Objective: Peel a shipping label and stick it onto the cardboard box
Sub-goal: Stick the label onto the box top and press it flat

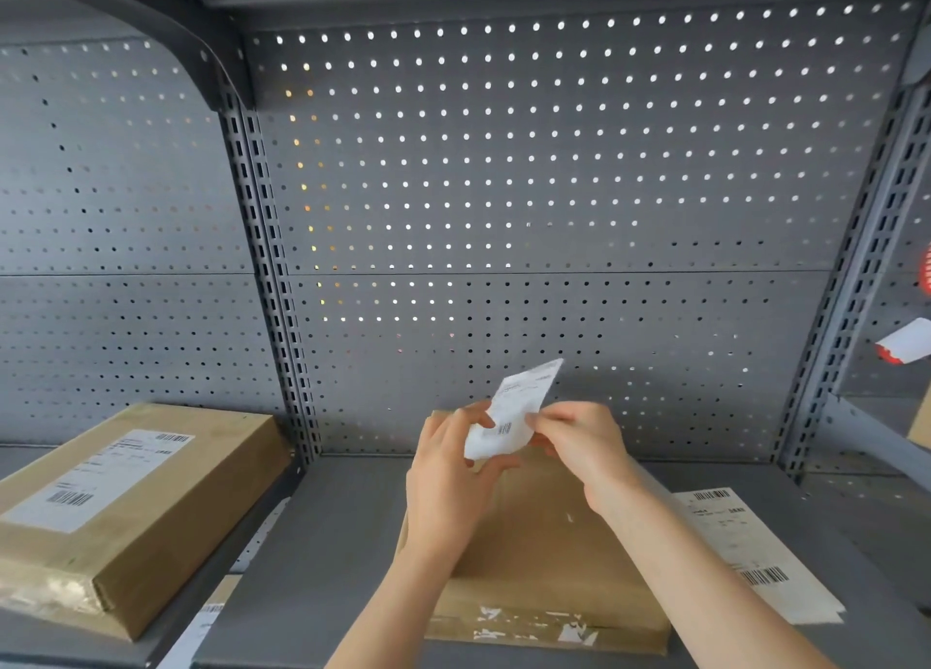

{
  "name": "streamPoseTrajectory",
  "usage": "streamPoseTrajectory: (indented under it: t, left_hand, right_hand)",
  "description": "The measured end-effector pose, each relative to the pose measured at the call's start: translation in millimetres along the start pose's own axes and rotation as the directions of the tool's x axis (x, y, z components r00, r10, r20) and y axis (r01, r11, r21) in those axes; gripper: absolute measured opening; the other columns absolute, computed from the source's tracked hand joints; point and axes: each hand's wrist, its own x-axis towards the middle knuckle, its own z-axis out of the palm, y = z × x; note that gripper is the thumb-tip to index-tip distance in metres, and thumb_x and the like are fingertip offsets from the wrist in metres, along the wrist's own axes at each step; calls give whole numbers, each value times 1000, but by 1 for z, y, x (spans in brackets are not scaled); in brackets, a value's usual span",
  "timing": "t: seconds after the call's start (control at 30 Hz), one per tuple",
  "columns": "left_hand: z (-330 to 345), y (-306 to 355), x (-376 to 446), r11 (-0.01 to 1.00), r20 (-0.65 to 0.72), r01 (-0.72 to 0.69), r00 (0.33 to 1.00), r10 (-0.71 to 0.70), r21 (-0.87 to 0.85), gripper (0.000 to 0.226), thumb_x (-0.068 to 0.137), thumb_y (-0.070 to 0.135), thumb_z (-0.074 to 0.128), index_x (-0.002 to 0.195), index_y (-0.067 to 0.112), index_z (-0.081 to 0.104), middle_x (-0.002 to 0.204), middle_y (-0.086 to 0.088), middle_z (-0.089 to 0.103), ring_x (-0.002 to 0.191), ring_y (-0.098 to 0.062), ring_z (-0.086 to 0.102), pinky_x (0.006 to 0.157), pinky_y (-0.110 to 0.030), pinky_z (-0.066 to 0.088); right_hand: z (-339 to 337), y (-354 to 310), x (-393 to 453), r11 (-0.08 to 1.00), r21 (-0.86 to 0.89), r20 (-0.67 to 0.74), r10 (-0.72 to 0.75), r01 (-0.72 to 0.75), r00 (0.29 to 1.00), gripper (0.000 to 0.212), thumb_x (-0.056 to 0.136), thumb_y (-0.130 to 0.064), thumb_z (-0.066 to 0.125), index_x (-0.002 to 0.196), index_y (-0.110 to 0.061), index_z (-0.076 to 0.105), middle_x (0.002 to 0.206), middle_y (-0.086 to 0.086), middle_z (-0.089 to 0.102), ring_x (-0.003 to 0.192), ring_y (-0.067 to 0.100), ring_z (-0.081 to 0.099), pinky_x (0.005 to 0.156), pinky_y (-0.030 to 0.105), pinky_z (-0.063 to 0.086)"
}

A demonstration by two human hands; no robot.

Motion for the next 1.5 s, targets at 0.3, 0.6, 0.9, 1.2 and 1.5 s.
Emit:
streamPoseTrajectory:
  t: [0.3, 0.6, 0.9, 1.2, 1.5]
  left_hand:
    - [-5, -5, 3, 955, -39, 186, 979, -200, -231, 33, 73, 39, 77, 98, 30, 57, 93, 16, 56, 82, -12, 56, 66, -16, 39]
    - [-17, -7, 17, 858, 129, 362, 932, -338, -366, 20, 87, 34, 63, 107, 29, 62, 92, 20, 64, 83, 13, 56, 63, -5, 41]
    - [-17, -8, 18, 826, 176, 372, 928, -327, -424, 14, 82, 20, 71, 86, 33, 72, 81, 11, 74, 83, -6, 67, 78, -23, 50]
    - [-14, -10, 13, 846, 189, 399, 916, -353, -353, 10, 80, 17, 71, 84, 26, 72, 83, 4, 73, 82, -15, 67, 80, -30, 54]
    - [-15, -17, 11, 910, 232, 368, 918, -322, -190, 13, 78, 19, 74, 88, 26, 70, 76, 9, 70, 80, -11, 67, 75, -25, 52]
  right_hand:
    - [-24, -1, 0, 991, -46, 18, -124, 125, 992, 6, 87, -19, 64, 85, -14, 68, 83, -5, 69, 77, 5, 62, 66, 17, 41]
    - [-43, 10, -7, 969, -80, 70, -228, 233, 971, 9, 88, -22, 63, 80, -21, 68, 88, -10, 72, 85, 3, 64, 75, 22, 43]
    - [-45, 18, -11, 966, -105, 81, -230, 238, 970, 7, 86, -21, 65, 81, -18, 69, 87, -11, 72, 83, -1, 64, 80, 22, 44]
    - [-43, 24, -15, 975, -177, 68, -121, 131, 990, 10, 83, -31, 68, 86, -23, 71, 93, -15, 69, 87, -4, 58, 68, 15, 38]
    - [-41, 33, -16, 927, -347, 135, -97, 138, 986, 13, 75, -33, 75, 81, -22, 70, 91, -15, 68, 89, 0, 57, 66, 20, 41]
